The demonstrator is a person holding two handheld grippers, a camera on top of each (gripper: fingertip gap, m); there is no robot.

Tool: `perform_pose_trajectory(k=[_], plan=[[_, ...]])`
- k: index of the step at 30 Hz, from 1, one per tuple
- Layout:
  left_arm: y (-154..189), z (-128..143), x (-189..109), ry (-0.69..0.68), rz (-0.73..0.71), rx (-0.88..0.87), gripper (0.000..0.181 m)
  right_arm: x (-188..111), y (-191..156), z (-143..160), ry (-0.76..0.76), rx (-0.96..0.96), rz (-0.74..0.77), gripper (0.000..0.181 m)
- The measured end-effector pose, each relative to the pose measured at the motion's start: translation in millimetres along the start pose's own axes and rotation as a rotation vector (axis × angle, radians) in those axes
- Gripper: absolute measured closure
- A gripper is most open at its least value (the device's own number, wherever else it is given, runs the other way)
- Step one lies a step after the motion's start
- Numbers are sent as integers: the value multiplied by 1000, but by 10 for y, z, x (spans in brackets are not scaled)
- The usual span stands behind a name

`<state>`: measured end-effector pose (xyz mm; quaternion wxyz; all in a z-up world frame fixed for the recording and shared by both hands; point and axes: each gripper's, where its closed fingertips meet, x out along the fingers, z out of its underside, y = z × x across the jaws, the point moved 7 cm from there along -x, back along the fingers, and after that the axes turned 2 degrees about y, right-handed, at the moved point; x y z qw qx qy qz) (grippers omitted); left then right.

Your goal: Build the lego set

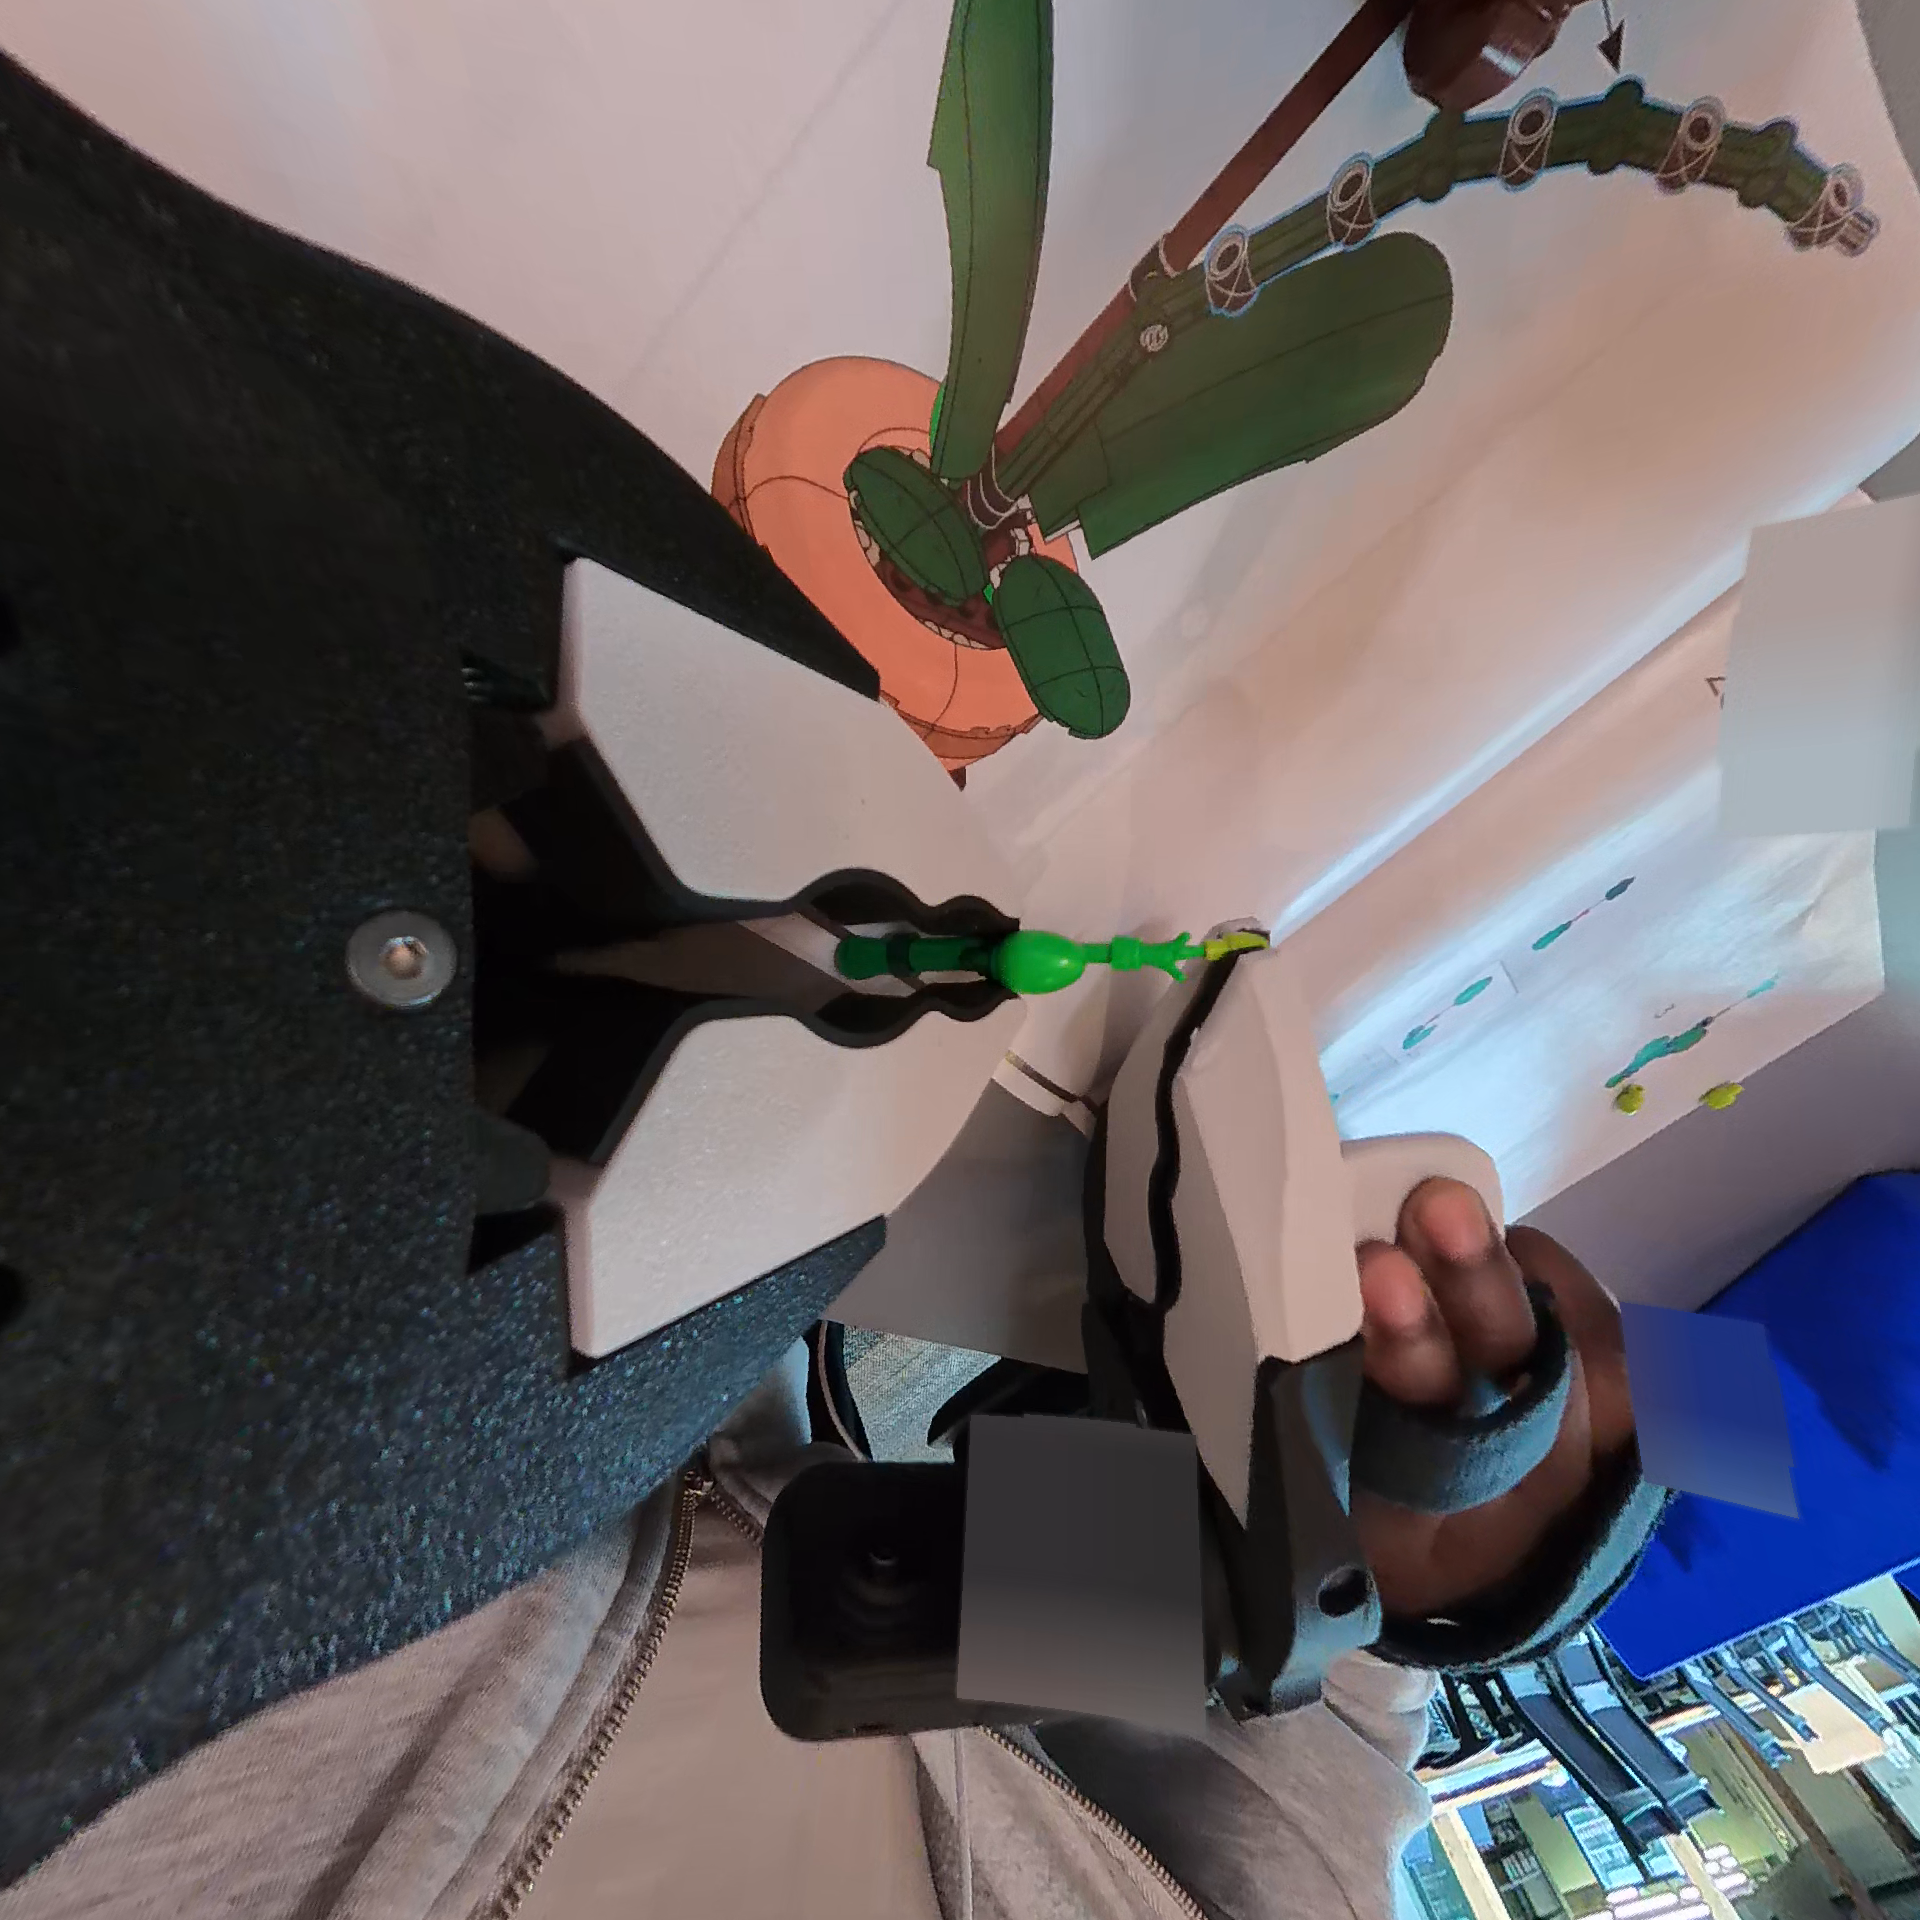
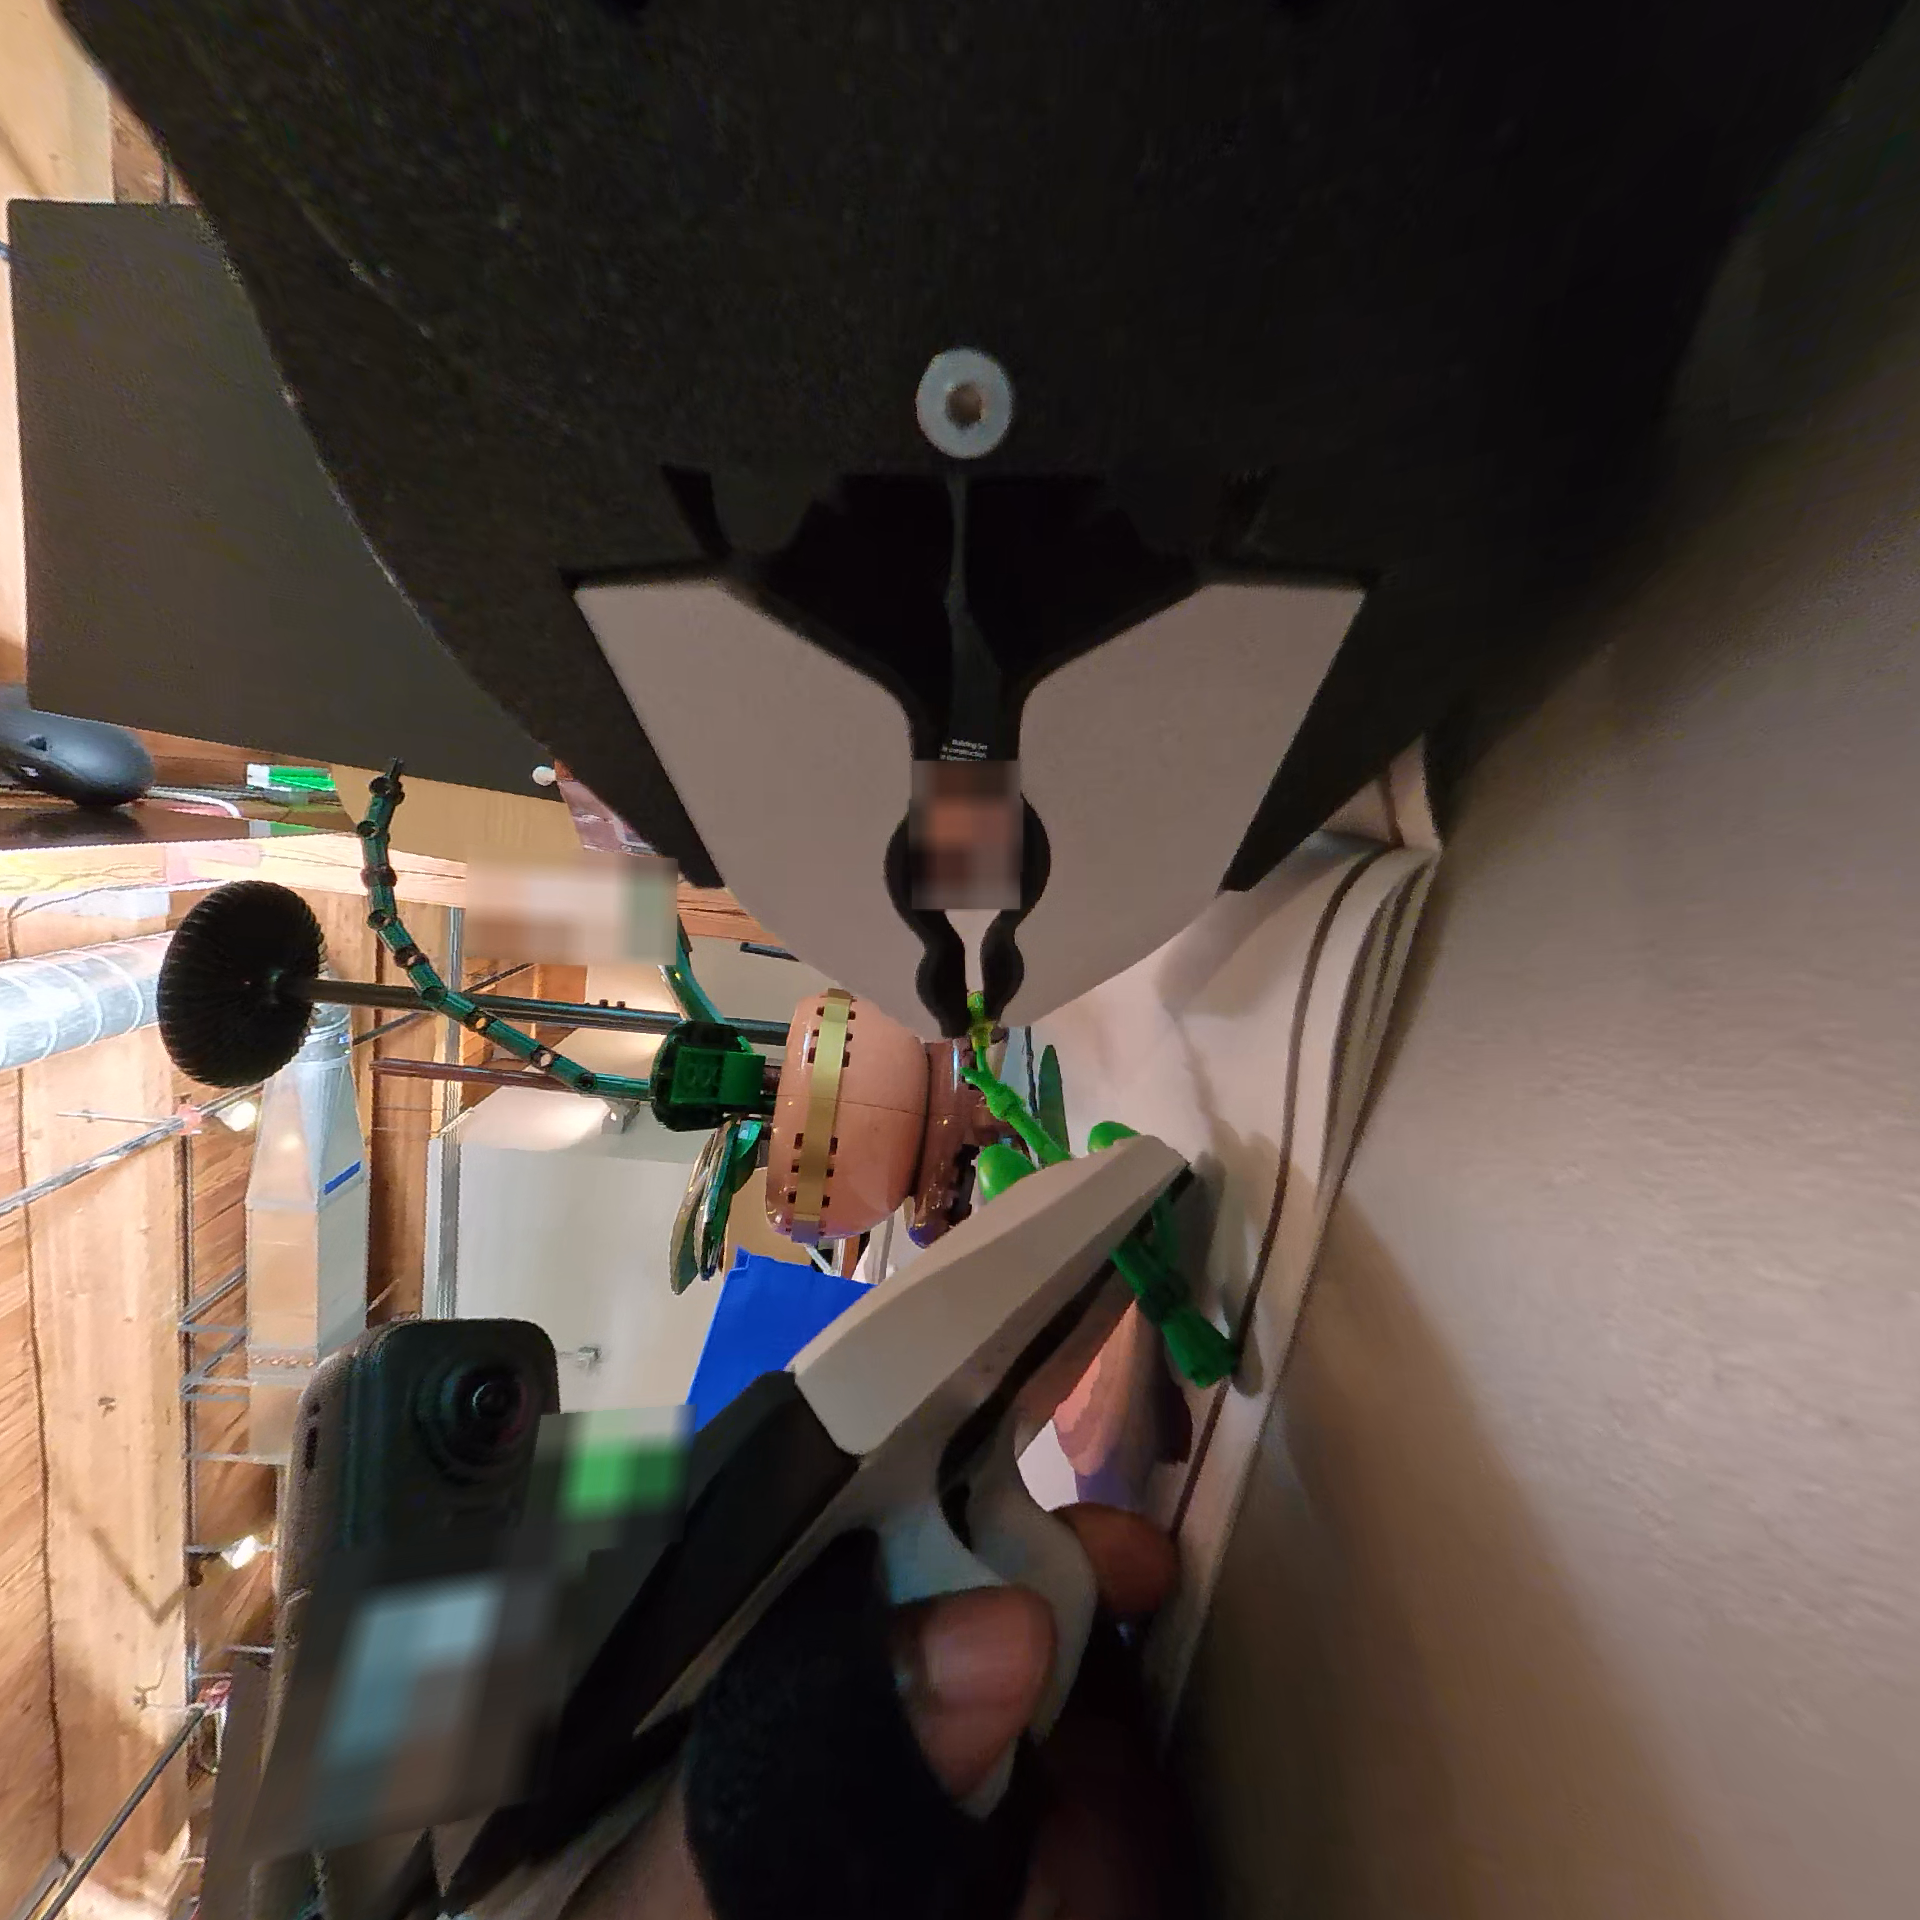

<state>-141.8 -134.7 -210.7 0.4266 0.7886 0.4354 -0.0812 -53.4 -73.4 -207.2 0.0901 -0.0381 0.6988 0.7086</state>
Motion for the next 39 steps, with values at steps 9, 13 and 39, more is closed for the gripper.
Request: perform_pose_trajectory(k=[9,13,39], plan=[[16,8,9,-18,16,15,173,-20,3,5,44,7,-1,178],[25,13,14,-28,27,23,173,-49,-3,43,108,-3,-6,178],[72,38,37,-87,86,71,173,-77,2,104,272,11,-50,177]])
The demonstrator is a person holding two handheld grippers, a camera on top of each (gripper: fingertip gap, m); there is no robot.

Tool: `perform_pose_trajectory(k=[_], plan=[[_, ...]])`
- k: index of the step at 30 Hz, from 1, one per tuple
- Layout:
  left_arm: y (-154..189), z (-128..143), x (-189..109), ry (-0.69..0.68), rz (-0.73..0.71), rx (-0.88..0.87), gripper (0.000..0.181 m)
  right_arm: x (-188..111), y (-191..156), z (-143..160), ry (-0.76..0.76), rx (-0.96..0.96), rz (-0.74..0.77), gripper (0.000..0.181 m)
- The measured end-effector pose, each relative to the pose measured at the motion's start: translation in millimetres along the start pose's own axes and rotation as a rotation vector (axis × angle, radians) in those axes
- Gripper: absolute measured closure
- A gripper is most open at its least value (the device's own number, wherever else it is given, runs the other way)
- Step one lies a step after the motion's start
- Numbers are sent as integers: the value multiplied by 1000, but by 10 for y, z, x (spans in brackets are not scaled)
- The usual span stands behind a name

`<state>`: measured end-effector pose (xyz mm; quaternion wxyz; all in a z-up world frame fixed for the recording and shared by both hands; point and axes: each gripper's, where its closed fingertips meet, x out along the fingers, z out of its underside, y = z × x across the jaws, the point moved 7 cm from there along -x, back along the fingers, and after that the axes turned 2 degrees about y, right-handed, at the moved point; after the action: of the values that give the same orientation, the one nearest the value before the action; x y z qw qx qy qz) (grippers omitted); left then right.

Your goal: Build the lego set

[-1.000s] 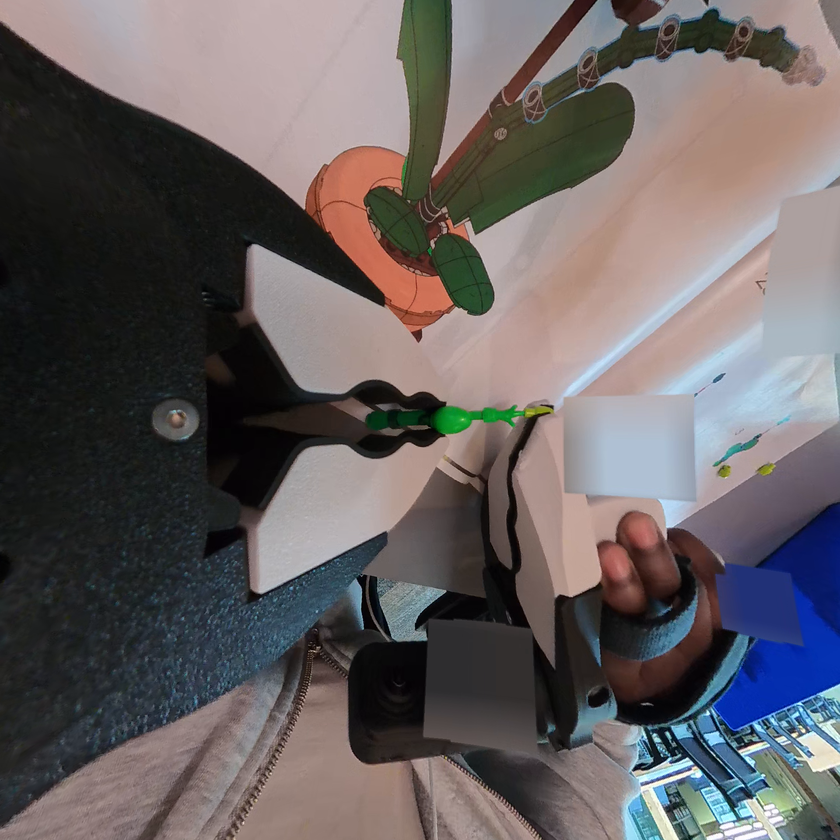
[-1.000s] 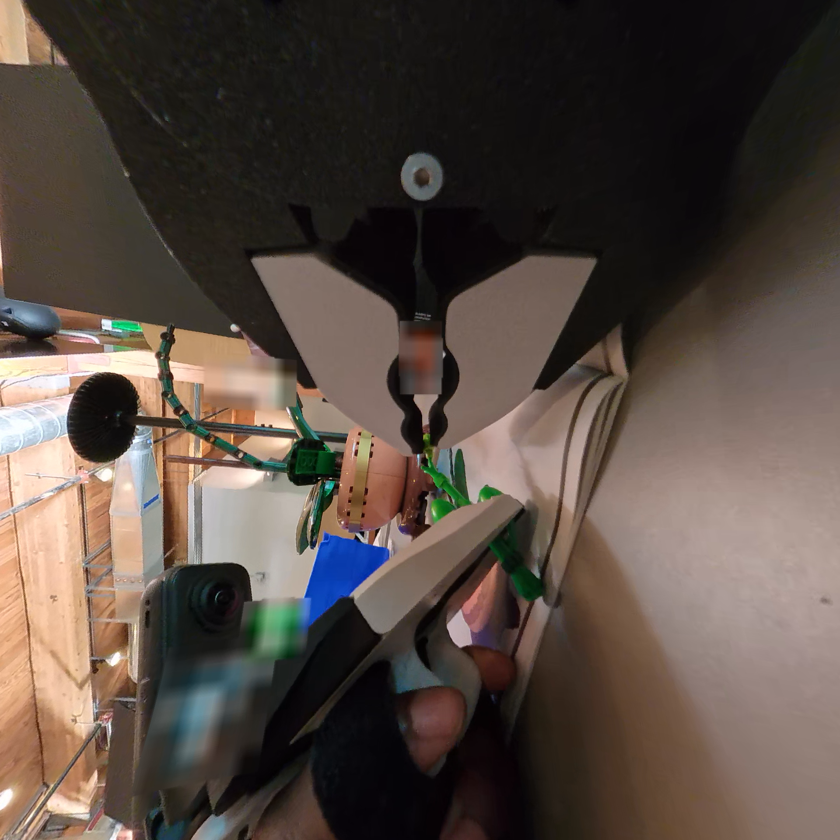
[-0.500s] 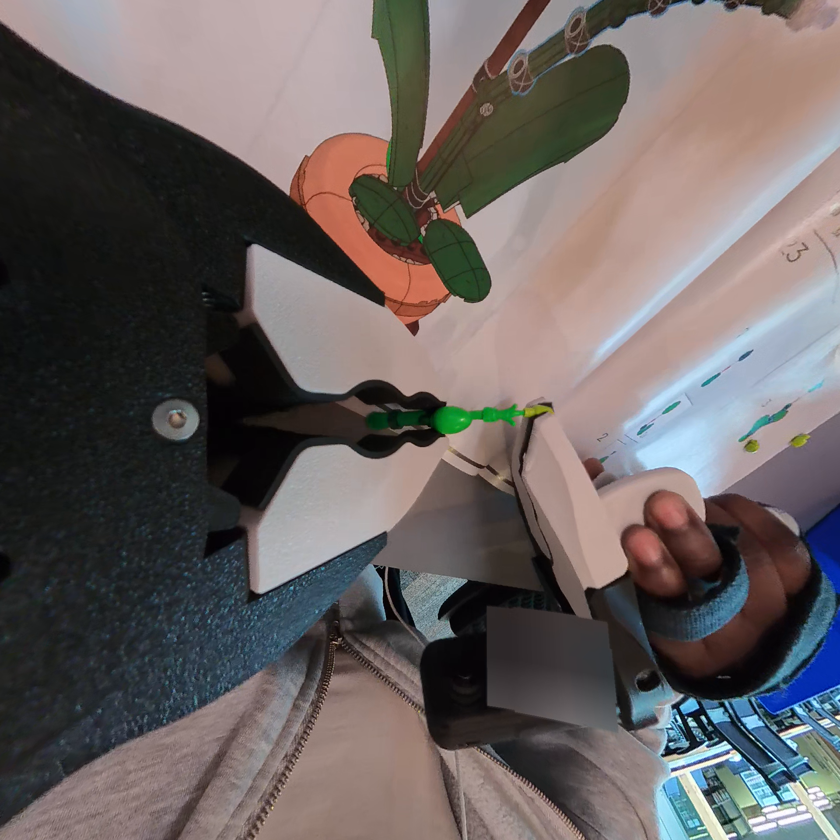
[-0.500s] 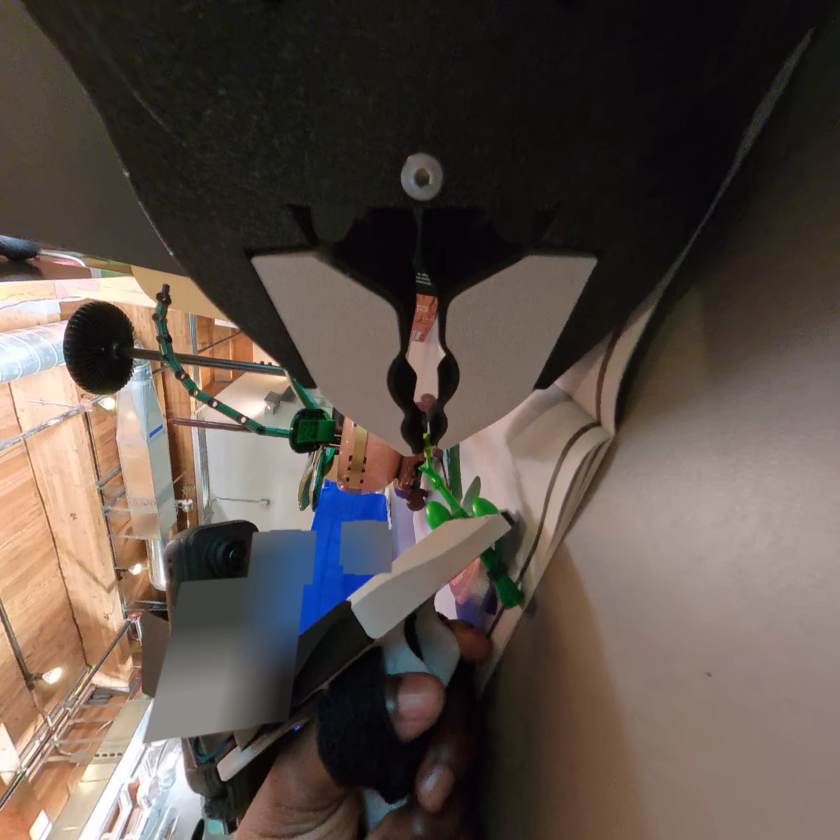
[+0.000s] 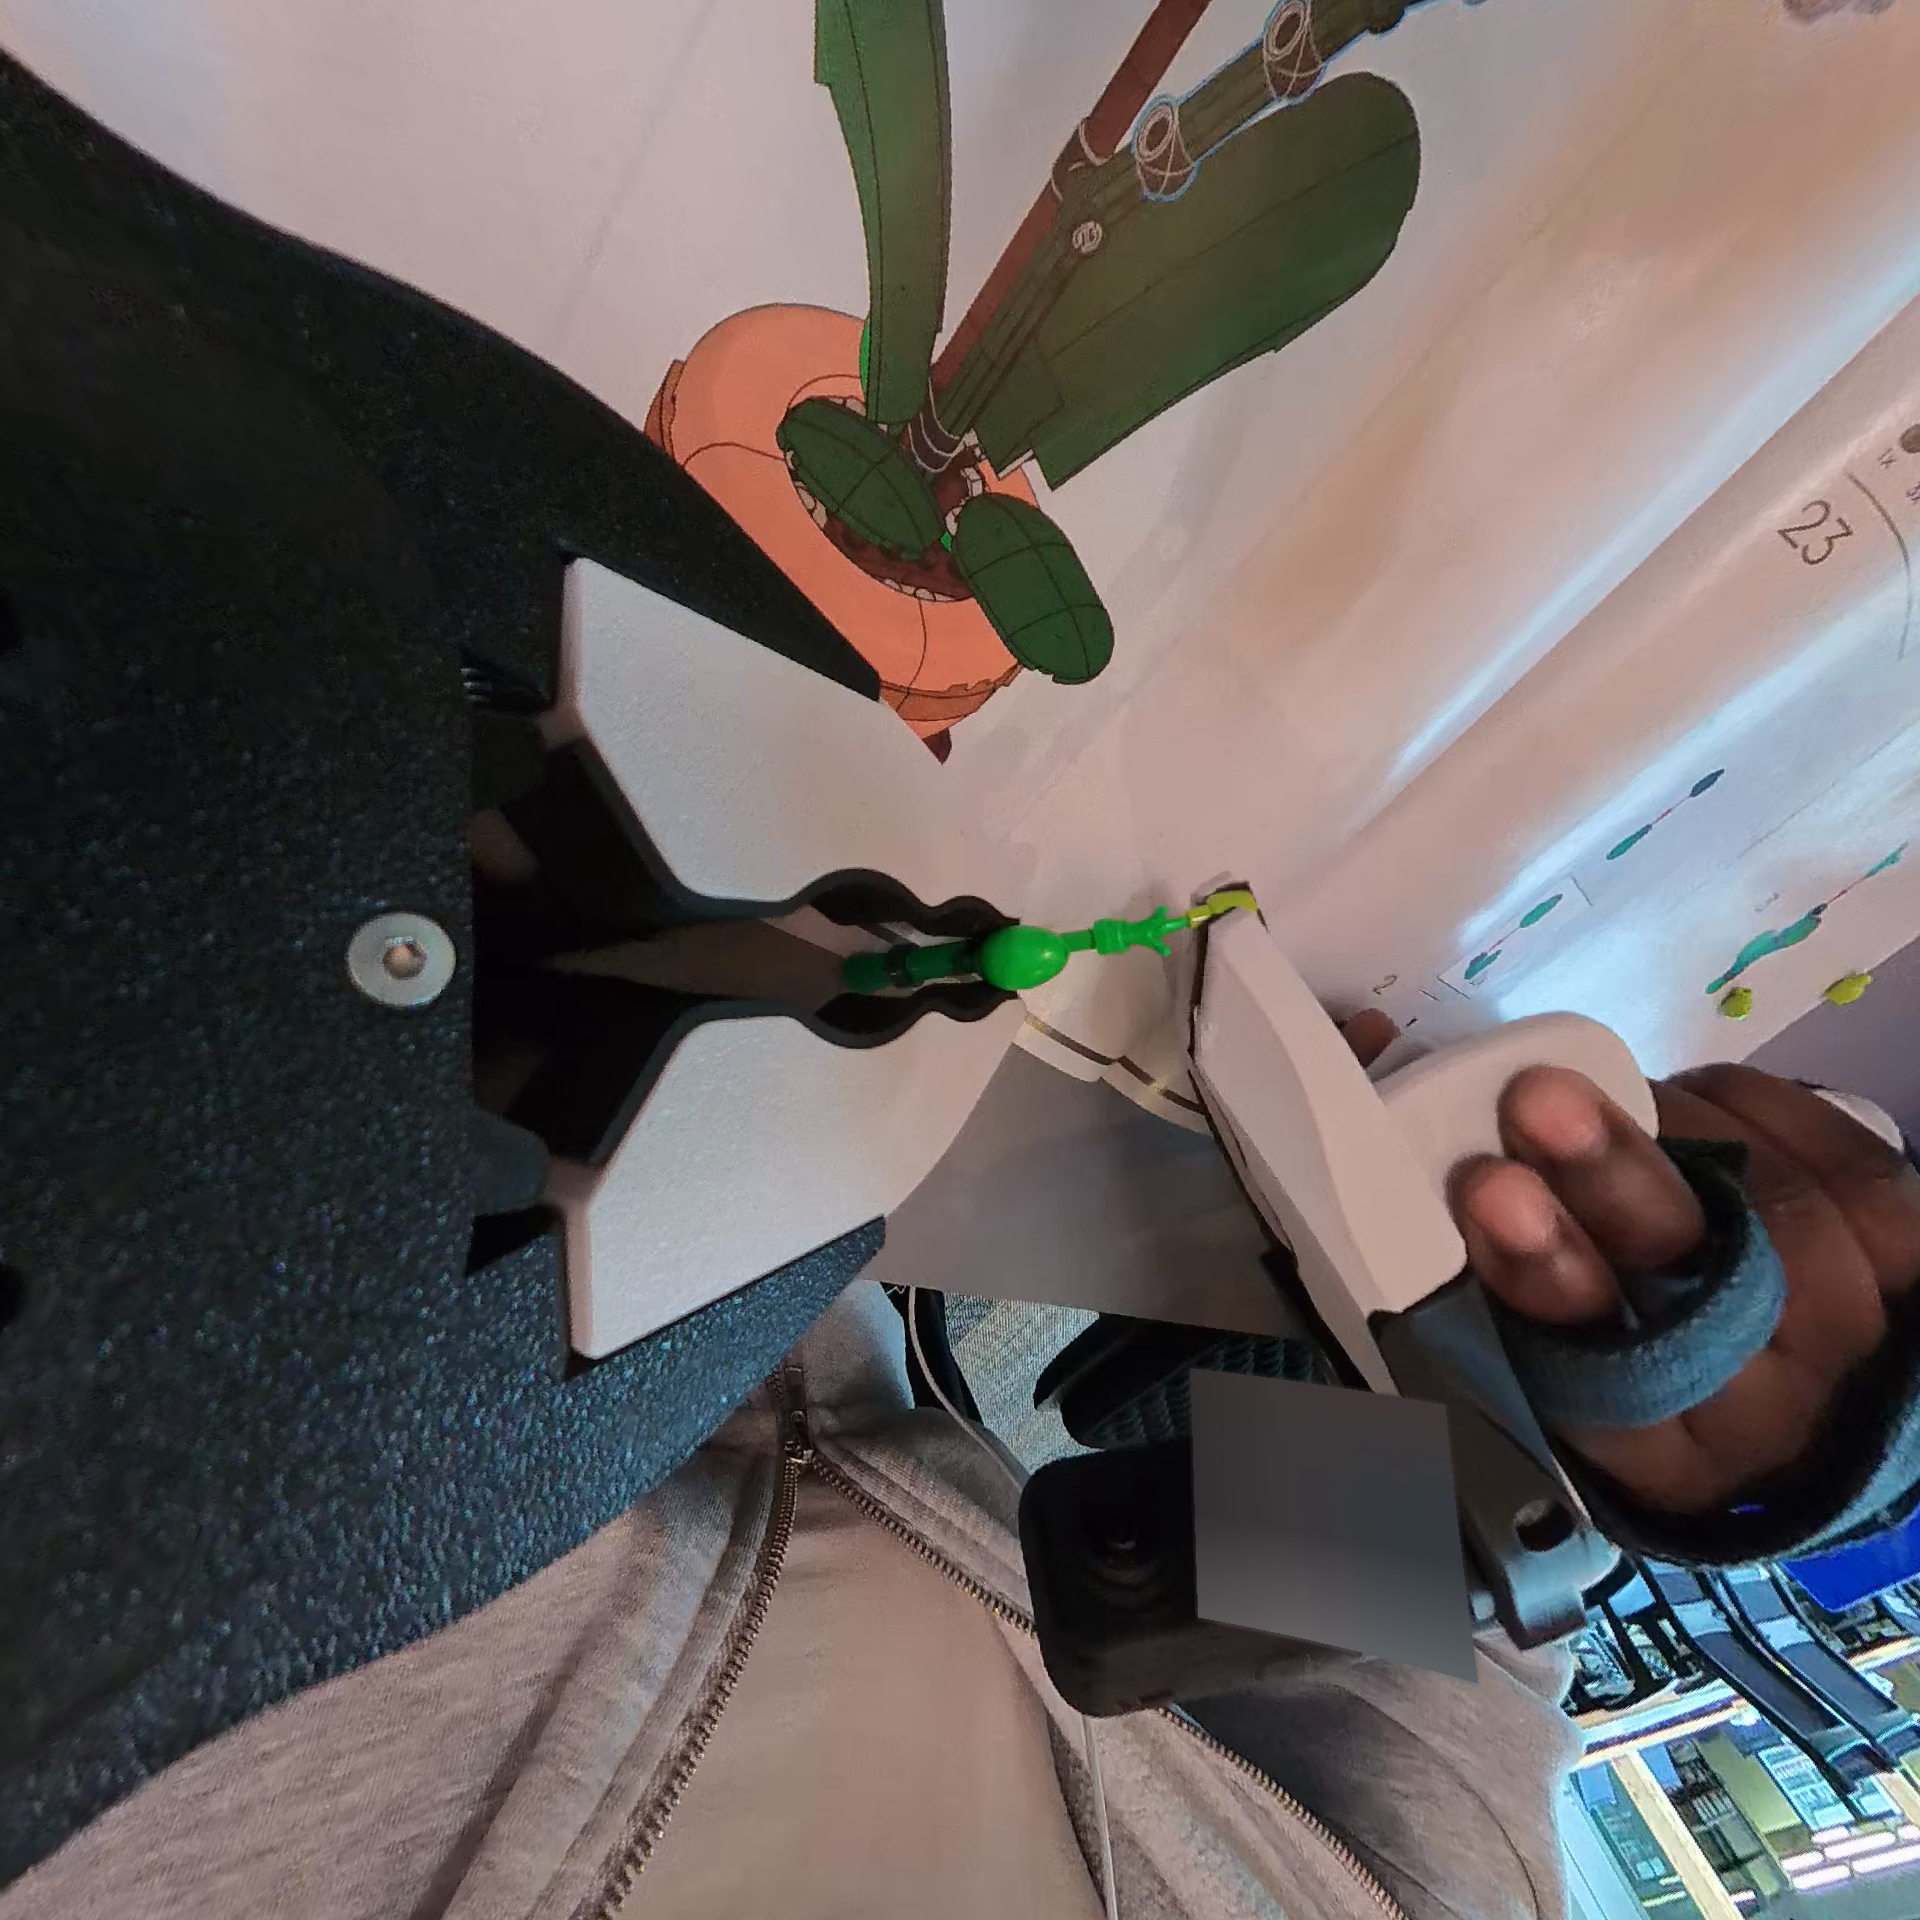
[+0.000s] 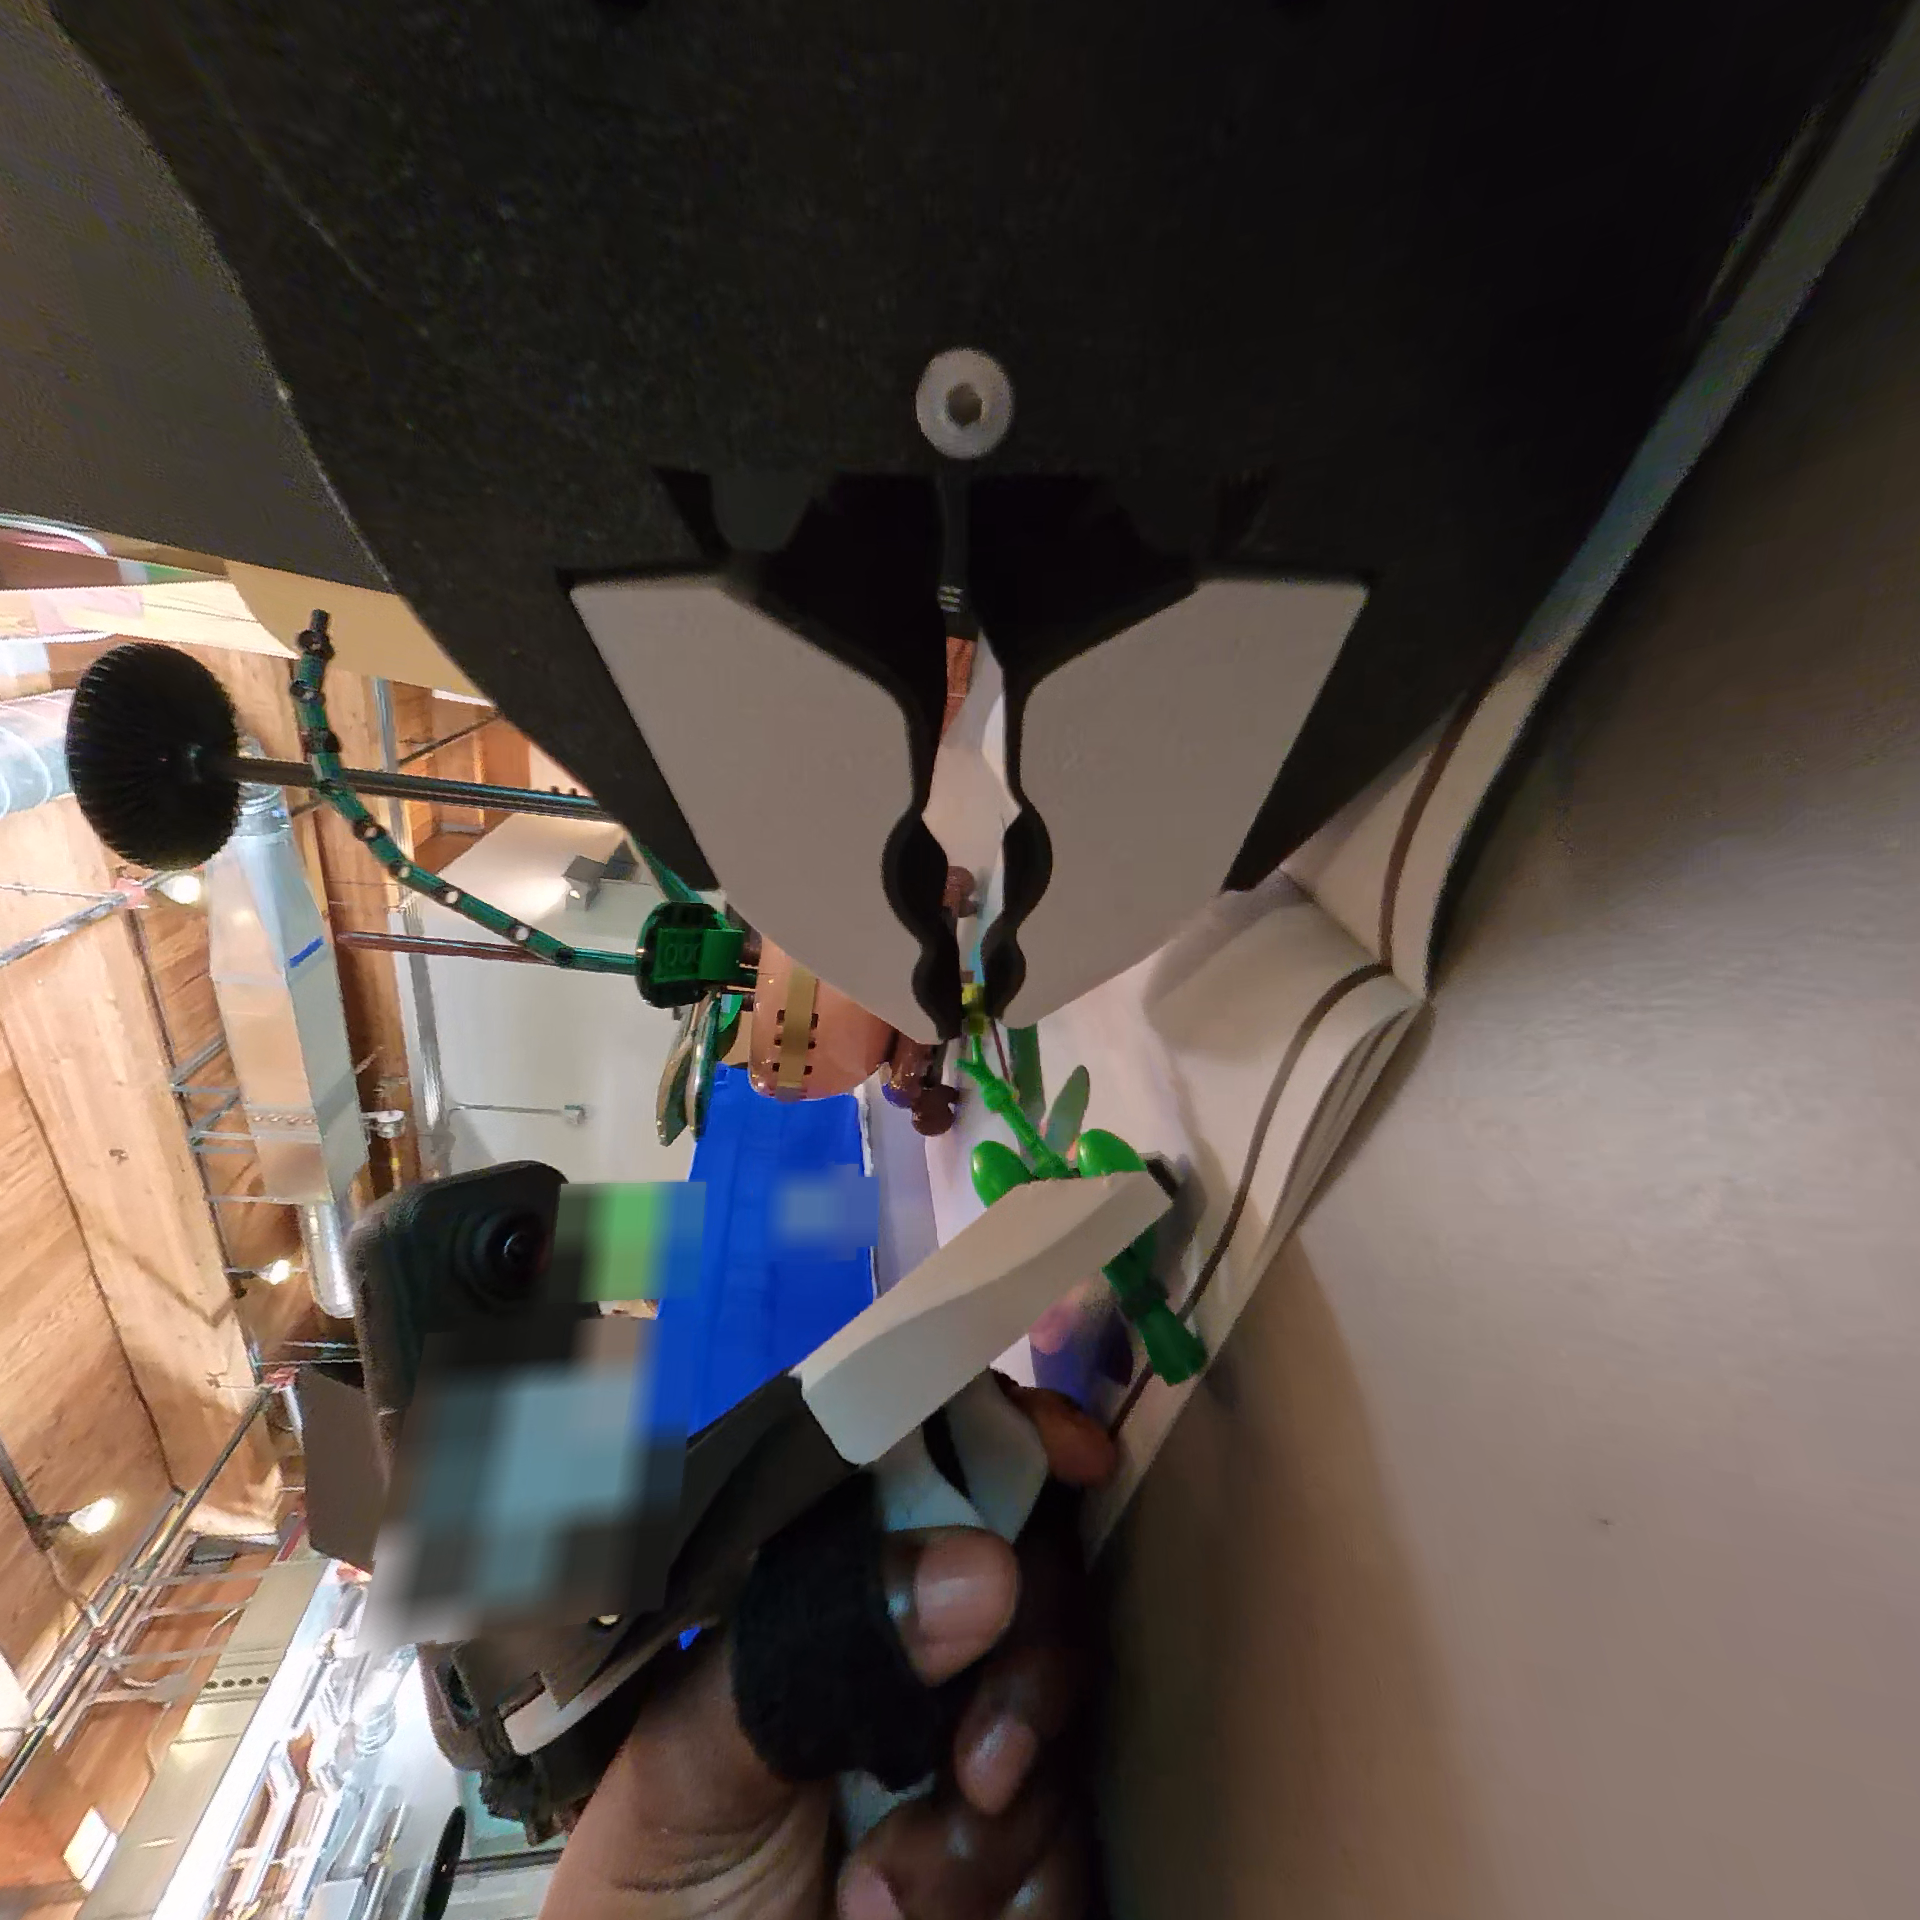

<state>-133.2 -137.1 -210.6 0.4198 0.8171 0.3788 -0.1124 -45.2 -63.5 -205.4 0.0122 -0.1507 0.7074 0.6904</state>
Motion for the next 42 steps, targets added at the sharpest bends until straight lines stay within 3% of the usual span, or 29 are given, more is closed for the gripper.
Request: perform_pose_trajectory(k=[12,17,19,21,23,24,26,31,35,42], plan=[[5,-2,-3,7,-2,6,173,-51,115,109,104,295,-37,156],[48,-46,-102,117,56,22,174,-122,221,216,191,470,-68,149],[101,-115,-197,256,97,58,174,-176,390,303,252,675,-52,150],[142,-256,-329,488,103,117,174,-214,654,402,371,1071,-39,161],[164,-404,-459,745,82,190,174,-198,898,459,597,1520,-98,164],[171,-446,-482,825,79,217,174,-171,980,470,735,1680,-141,166],[156,-463,-432,865,70,251,174,-41,1017,515,840,1887,-173,167],[166,-443,-360,847,86,281,174,146,828,478,786,1985,-247,166],[171,-440,-347,828,88,282,174,176,787,460,880,2063,-303,168],[177,-447,-304,782,89,285,174,184,805,416,874,2036,-323,172]])
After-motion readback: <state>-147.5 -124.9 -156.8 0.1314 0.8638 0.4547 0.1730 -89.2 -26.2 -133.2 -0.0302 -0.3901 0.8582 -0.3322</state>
